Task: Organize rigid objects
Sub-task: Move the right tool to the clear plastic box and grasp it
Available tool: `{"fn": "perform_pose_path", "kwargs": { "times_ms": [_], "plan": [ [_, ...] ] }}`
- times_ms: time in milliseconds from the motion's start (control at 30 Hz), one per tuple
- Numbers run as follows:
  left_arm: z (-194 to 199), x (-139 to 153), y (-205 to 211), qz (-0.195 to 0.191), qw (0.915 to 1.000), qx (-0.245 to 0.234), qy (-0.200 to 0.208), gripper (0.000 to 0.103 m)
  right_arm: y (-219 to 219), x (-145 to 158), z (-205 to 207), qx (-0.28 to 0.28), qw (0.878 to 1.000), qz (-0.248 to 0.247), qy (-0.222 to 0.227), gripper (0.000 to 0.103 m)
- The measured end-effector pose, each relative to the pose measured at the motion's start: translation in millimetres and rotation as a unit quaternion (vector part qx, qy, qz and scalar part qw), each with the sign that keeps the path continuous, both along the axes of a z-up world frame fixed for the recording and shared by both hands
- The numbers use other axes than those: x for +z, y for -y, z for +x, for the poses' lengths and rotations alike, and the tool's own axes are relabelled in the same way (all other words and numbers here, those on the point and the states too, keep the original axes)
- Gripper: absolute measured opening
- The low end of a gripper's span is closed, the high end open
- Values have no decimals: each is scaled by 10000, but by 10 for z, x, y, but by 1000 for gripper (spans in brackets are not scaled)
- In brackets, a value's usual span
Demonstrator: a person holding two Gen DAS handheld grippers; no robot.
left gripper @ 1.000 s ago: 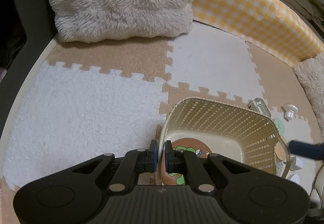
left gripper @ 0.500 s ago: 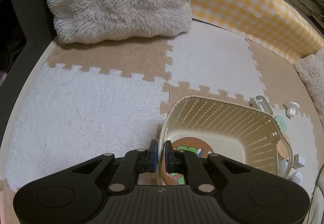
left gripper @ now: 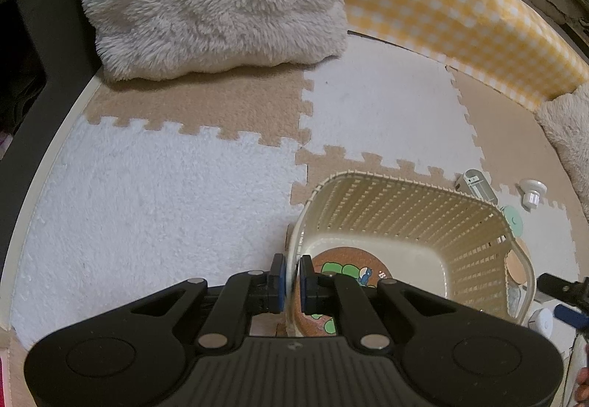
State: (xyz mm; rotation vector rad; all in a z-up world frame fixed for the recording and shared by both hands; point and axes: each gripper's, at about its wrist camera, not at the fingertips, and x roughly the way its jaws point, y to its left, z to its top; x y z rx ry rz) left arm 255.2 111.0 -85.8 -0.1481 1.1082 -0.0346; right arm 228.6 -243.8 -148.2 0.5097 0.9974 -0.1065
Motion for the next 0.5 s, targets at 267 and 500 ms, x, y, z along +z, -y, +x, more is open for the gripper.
{"fn": "perform_pose_path", "kwargs": {
  "times_ms": [267, 500],
  "plan": [
    [6, 1, 10, 19, 10000, -6, -4, 7, -76, -277, 90, -204, 9977, 525, -383, 85],
    [7, 2, 12, 21, 10000, -9, -3, 7, -197, -404, 200, -259, 9974, 177, -644, 78]
  ]
}}
